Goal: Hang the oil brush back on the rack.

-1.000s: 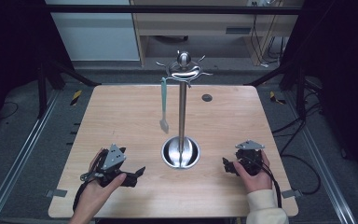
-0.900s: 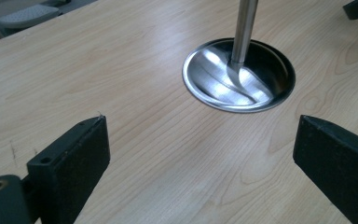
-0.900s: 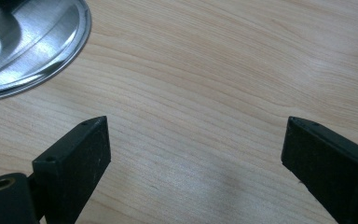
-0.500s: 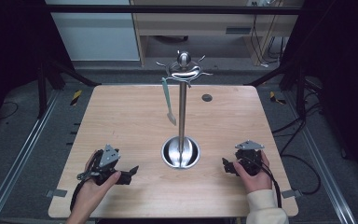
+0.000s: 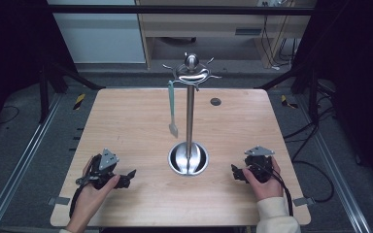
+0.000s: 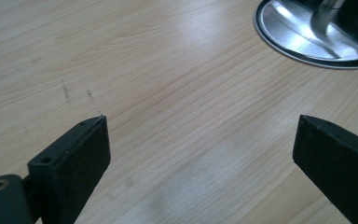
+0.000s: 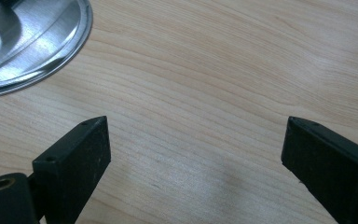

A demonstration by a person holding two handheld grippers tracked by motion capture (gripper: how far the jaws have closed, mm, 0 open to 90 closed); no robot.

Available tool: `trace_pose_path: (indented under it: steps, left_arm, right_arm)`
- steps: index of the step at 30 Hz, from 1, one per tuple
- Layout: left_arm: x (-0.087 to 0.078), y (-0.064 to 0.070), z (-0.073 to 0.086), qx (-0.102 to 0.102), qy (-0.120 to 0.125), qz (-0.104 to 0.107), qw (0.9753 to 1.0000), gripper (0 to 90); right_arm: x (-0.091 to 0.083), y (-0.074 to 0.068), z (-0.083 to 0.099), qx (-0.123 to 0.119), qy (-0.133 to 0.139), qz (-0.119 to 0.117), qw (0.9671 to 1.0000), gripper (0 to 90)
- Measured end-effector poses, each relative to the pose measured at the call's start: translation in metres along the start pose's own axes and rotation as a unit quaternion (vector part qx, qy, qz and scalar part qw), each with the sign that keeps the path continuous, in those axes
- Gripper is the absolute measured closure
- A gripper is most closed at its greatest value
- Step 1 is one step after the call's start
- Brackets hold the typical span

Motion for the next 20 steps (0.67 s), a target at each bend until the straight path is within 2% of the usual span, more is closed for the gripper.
trace_pose_path:
  steps: [6, 9, 14, 17, 18, 20]
  left_arm:
    - [0.002, -0.012, 0.004, -0.010, 0.002, -0.011, 0.9999, 3.9]
    - [0.003, -0.018, 0.005, -0.011, 0.008, -0.018, 0.9997, 4.3]
    - [0.000, -0.031, 0.008, -0.026, 0.028, -0.034, 0.9987, 4.5]
    - [-0.004, -0.042, 0.012, -0.038, 0.031, -0.045, 0.9978, 4.6]
    - [-0.004, -0.042, 0.012, -0.038, 0.031, -0.045, 0.9978, 4.6]
    - [-0.010, -0.054, 0.018, -0.050, 0.032, -0.056, 0.9967, 4.8]
  right_arm:
    - [0.001, 0.000, 0.001, -0.005, -0.002, 0.002, 1.0000, 8.6]
    - [0.001, -0.001, 0.001, 0.001, -0.005, -0.001, 1.0000, 8.6]
    - [0.002, 0.000, 0.001, -0.005, -0.005, 0.002, 1.0000, 8.6]
    - [0.002, -0.001, 0.001, -0.005, -0.004, 0.000, 1.0000, 8.7]
    - [0.002, -0.001, 0.001, -0.005, -0.004, 0.000, 1.0000, 8.7]
    - [0.000, -0.001, 0.000, -0.003, 0.000, -0.001, 1.0000, 8.7]
Point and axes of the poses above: each handheld gripper's, and its own axes: x roughly forward along the jaws, z roughly out of its underside, y roughly to its right, the point moved 9 cm from there along x, roughly forward along the jaws, and after that the axes turned 12 degrees about z, right-handed, at the moved point
